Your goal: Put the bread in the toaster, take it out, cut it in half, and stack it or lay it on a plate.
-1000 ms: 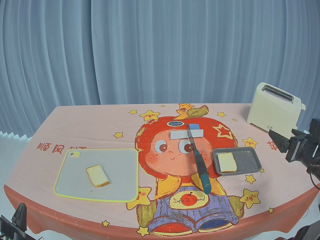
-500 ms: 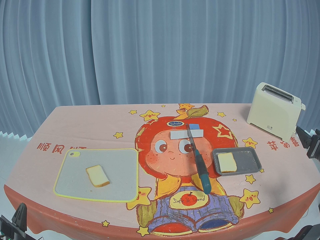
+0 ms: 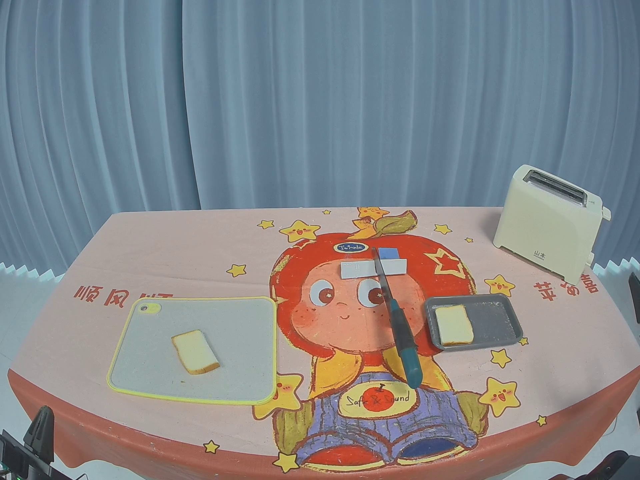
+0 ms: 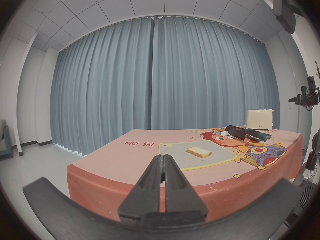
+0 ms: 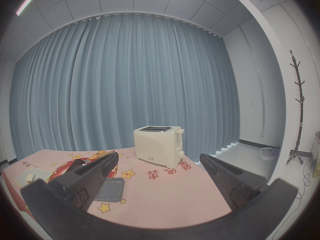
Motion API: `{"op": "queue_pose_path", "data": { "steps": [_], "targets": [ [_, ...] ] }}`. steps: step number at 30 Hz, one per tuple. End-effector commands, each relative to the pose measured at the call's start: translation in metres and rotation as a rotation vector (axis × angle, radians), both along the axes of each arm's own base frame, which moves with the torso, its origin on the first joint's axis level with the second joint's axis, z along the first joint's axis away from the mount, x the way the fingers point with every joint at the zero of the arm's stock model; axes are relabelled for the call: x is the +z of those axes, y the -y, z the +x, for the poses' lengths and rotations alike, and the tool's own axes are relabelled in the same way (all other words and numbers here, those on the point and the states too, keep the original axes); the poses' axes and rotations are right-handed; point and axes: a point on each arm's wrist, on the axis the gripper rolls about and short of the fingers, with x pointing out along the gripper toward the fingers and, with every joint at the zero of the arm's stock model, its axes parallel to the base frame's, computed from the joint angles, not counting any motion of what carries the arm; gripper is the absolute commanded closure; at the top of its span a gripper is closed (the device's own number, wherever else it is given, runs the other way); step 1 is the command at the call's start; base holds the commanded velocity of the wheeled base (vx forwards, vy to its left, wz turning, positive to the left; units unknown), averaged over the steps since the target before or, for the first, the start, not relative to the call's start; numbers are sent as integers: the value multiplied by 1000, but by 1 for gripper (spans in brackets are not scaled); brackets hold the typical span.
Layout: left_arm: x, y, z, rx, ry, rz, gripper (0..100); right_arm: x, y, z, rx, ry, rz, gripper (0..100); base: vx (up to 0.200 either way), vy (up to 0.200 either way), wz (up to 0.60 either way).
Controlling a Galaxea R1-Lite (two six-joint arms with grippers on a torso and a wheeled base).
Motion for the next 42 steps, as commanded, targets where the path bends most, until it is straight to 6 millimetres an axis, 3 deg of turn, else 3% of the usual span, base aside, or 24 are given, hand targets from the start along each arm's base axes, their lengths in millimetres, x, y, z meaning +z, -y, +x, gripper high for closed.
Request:
{"op": "queue_pose_path", "data": {
  "steps": [1,20,42],
  "targets": [
    [-5,0,0,0,-4,5,100,-13,4,-20,-27,46,4,0,0,0,0],
    [-5,0,0,1,-6,3,100,-48,6,-67,-19,34,-8,0,0,0,0],
    [-5,0,0,1,-6,2,100,-68,1,-90,170,84,-93,0,0,0,0]
  ]
}}
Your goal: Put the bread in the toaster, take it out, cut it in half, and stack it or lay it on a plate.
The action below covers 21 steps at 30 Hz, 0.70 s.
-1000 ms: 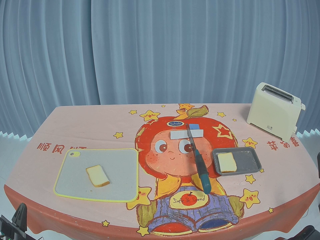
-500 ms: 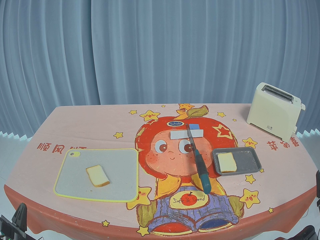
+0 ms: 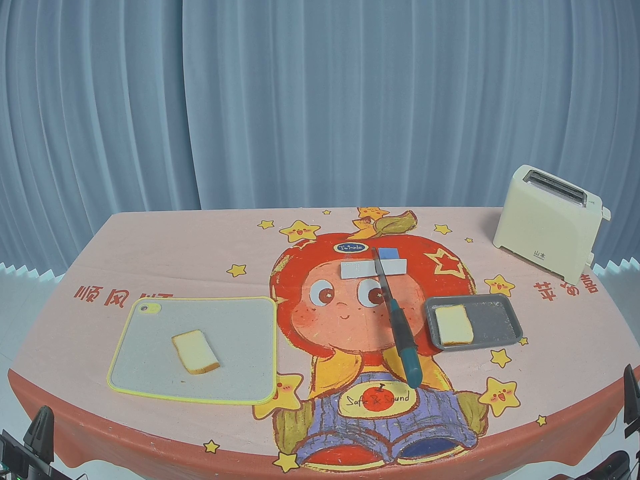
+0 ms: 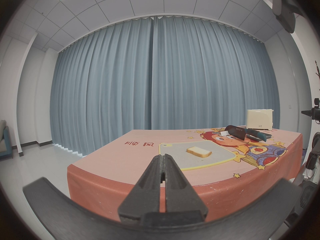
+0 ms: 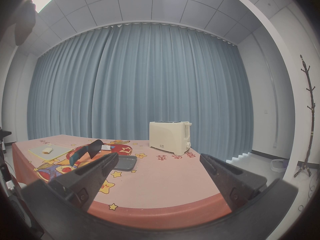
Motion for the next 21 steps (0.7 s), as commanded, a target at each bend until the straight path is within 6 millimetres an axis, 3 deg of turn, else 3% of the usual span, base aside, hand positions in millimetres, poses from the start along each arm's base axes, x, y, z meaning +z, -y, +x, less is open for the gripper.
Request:
{"op": "queue_pose_path", "data": {
  "steps": [1,6,9,21],
  "targets": [
    [-5,0,0,1,-6,0,100,-2,-1,-3,22,25,-2,0,0,0,0],
    [-5,0,0,1,-6,0,100,-9,-2,-4,64,26,-18,0,0,0,0],
    [-5,0,0,1,-6,0,100,-29,-2,-1,79,-17,-48,0,0,0,0],
    [-5,0,0,1,-6,0,100,-38,-3,-2,120,-11,35,0,0,0,0]
  ]
}}
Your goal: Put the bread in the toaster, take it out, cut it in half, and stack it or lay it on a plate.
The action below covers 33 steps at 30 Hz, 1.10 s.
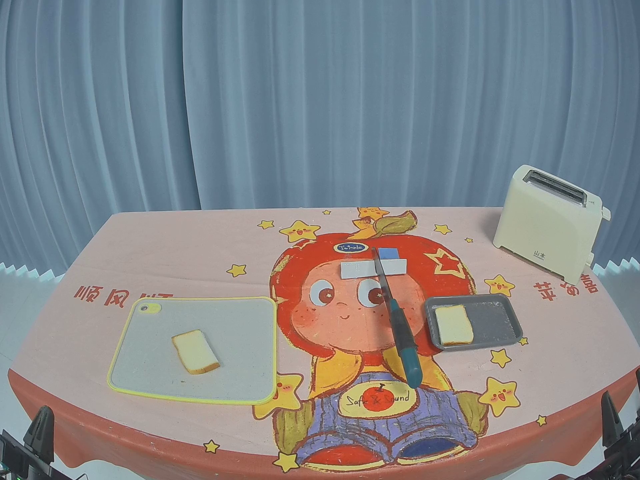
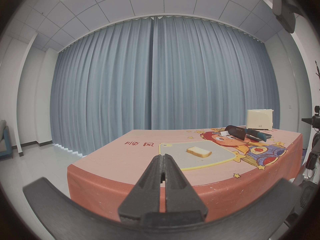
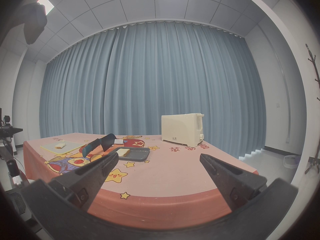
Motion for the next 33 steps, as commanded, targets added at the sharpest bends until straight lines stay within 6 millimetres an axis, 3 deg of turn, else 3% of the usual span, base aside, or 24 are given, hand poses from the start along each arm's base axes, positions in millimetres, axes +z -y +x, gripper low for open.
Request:
{"op": "queue_pose_path", "data": {
  "steps": [1,15,30,31,33],
  "targets": [
    [-5,0,0,1,-6,0,100,-6,0,0,2,2,1,0,0,0,0],
    [-5,0,0,-1,-6,2,100,-6,-1,0,31,6,-75,0,0,0,0],
    [-5,0,0,-3,-6,-3,100,-6,0,0,19,1,-13,0,0,0,0],
    [-5,0,0,-3,-6,-3,0,-6,0,0,21,1,-13,0,0,0,0],
    [-5,0,0,-3,-6,-6,0,-6,0,0,19,1,-12,0,0,0,0]
  ]
}}
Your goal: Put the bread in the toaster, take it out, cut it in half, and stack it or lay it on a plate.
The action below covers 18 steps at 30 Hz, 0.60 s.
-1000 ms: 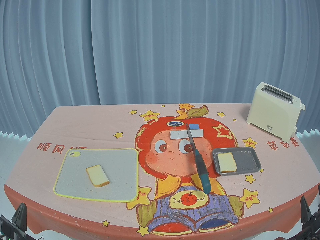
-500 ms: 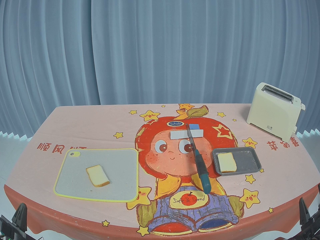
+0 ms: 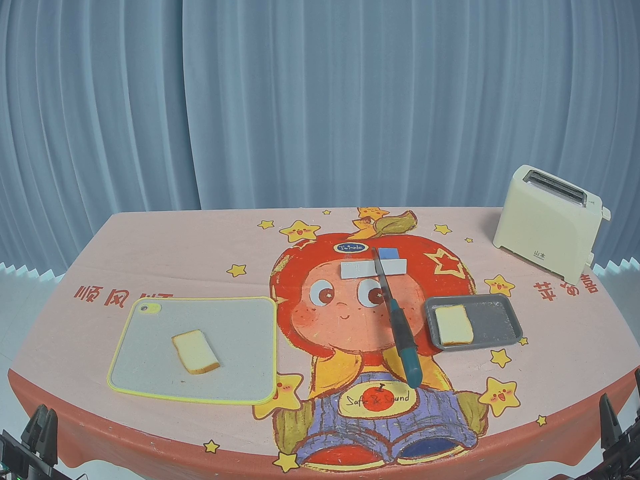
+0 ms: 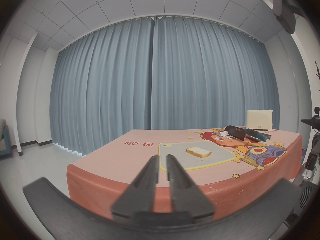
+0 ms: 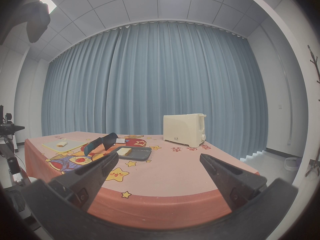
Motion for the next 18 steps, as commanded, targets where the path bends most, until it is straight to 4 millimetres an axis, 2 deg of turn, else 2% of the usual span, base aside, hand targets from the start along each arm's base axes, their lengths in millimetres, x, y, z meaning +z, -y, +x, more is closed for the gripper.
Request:
{"op": "queue_pose_path", "data": {
  "steps": [1,18],
  "targets": [
    [-5,0,0,2,-6,-3,0,-5,0,0,0,0,0,0,0,0,0],
    [-5,0,0,4,-1,-19,0,-5,0,0,0,0,0,0,0,0,0]
  ]
}}
